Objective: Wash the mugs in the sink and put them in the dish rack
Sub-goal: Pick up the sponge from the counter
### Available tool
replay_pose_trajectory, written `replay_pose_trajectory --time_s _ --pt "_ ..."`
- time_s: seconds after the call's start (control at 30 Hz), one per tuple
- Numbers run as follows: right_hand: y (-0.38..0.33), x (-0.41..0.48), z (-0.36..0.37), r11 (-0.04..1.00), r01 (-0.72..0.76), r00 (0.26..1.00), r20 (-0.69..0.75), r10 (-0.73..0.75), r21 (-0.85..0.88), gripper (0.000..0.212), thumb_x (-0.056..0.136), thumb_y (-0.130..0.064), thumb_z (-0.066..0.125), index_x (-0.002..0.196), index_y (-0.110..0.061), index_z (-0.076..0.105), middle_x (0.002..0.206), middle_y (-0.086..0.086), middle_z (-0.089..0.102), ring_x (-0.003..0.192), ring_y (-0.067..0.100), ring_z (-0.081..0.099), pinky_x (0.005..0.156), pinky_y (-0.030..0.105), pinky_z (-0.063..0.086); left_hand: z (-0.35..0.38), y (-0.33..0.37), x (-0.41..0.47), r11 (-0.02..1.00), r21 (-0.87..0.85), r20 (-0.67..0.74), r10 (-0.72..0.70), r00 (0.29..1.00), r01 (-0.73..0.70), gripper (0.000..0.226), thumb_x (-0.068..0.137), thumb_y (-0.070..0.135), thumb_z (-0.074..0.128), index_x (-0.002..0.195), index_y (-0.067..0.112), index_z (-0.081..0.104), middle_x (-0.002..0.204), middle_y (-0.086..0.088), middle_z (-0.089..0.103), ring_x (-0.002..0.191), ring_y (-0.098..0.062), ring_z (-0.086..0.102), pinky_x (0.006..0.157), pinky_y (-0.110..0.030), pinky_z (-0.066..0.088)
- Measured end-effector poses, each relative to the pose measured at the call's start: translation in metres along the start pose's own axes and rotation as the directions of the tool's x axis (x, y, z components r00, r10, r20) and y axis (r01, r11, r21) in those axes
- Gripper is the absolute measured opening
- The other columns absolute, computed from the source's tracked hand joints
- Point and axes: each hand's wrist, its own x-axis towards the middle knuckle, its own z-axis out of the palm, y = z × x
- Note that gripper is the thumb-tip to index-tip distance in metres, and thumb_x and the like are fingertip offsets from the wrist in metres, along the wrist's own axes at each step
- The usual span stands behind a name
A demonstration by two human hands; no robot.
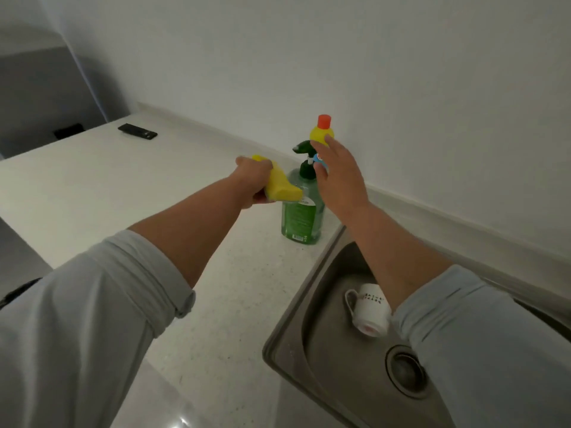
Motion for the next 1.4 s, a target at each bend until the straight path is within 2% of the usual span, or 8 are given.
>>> replay_pose_trajectory --time_s 0.07,0.17,0.27,0.47,0.8,0.9,1.2,1.4 --pt "-0.004 0.014 0.001 1.000 0.005 0.999 0.053 -0.005 -0.009 0.041 0.099 -0.013 0.040 0.140 -0.018 0.042 0.154 0.003 0.027 0.142 0.021 0.023 0.113 0.030 0.020 0.003 0.009 0.002 1.000 0.012 0.040 0.002 0.999 -0.003 0.047 0.096 0.017 0.044 0.136 0.008 0.021 0.122 -0.017 0.039 0.092 -0.027 0.054 0.050 -0.034 0.052" --pt "-0.007 0.027 0.002 1.000 0.004 0.993 0.118 -0.001 -0.026 0.039 0.099 -0.014 0.043 0.138 -0.017 0.046 0.151 0.004 0.034 0.139 0.021 0.032 0.112 0.031 0.024 0.007 0.017 0.010 0.994 0.099 0.022 0.050 0.998 -0.052 0.047 0.096 0.015 0.043 0.137 0.008 0.021 0.128 -0.018 0.039 0.096 -0.027 0.048 0.061 -0.036 0.050" --pt "-0.009 0.034 0.004 0.995 0.031 0.997 0.070 -0.025 -0.094 0.035 0.097 -0.017 0.048 0.131 -0.017 0.055 0.142 0.004 0.048 0.130 0.022 0.043 0.106 0.032 0.031 0.005 0.024 0.018 0.928 0.326 0.017 0.186 0.982 -0.181 0.049 0.096 0.010 0.041 0.141 0.008 0.022 0.133 -0.020 0.044 0.083 -0.023 0.050 0.069 -0.034 0.048" --pt "-0.011 0.040 0.009 0.979 0.002 1.000 -0.011 -0.004 -0.202 0.032 0.095 -0.028 0.052 0.124 -0.020 0.062 0.128 0.004 0.057 0.117 0.023 0.048 0.091 0.031 0.038 0.003 0.040 0.024 0.811 0.510 0.167 0.232 0.958 -0.285 0.043 0.098 0.011 0.037 0.140 0.016 0.030 0.135 -0.018 0.037 0.103 -0.030 0.043 0.069 -0.036 0.048" --pt "-0.009 0.054 0.027 0.946 -0.208 0.978 -0.053 0.201 -0.250 0.040 0.095 -0.044 0.046 0.119 -0.015 0.059 0.112 0.005 0.057 0.099 0.021 0.054 0.070 0.026 0.034 0.004 0.046 0.036 0.802 0.502 0.192 0.262 0.946 -0.324 0.045 0.096 0.007 0.040 0.139 0.018 0.033 0.136 -0.015 0.038 0.101 -0.027 0.043 0.072 -0.035 0.047" --pt "-0.013 0.053 0.024 0.944 -0.232 0.973 -0.049 0.226 -0.236 0.040 0.095 -0.043 0.045 0.120 -0.014 0.058 0.112 0.006 0.056 0.099 0.021 0.053 0.071 0.027 0.036 0.004 0.050 0.037 0.789 0.515 0.190 0.277 0.942 -0.336 0.045 0.096 0.006 0.041 0.139 0.018 0.034 0.135 -0.014 0.039 0.103 -0.028 0.044 0.071 -0.035 0.046" --pt "-0.027 0.031 0.010 0.917 -0.022 0.994 0.086 0.061 -0.398 0.041 0.100 -0.018 0.040 0.140 -0.022 0.042 0.138 0.007 0.042 0.123 0.027 0.038 0.095 0.035 0.040 -0.008 0.050 0.030 0.675 0.516 0.143 0.540 0.830 -0.528 0.040 0.094 0.008 0.041 0.134 0.014 0.041 0.132 -0.014 0.048 0.116 -0.032 0.048 0.089 -0.036 0.042" --pt "-0.021 0.022 0.009 0.949 0.015 0.977 0.208 0.054 -0.315 0.055 0.099 -0.013 0.039 0.149 -0.013 0.017 0.156 0.008 0.017 0.140 0.028 0.021 0.114 0.035 0.018 -0.011 0.039 0.017 0.745 0.317 0.092 0.592 0.800 -0.587 0.037 0.098 0.018 0.043 0.135 0.017 0.038 0.130 -0.010 0.048 0.110 -0.026 0.049 0.087 -0.036 0.044"
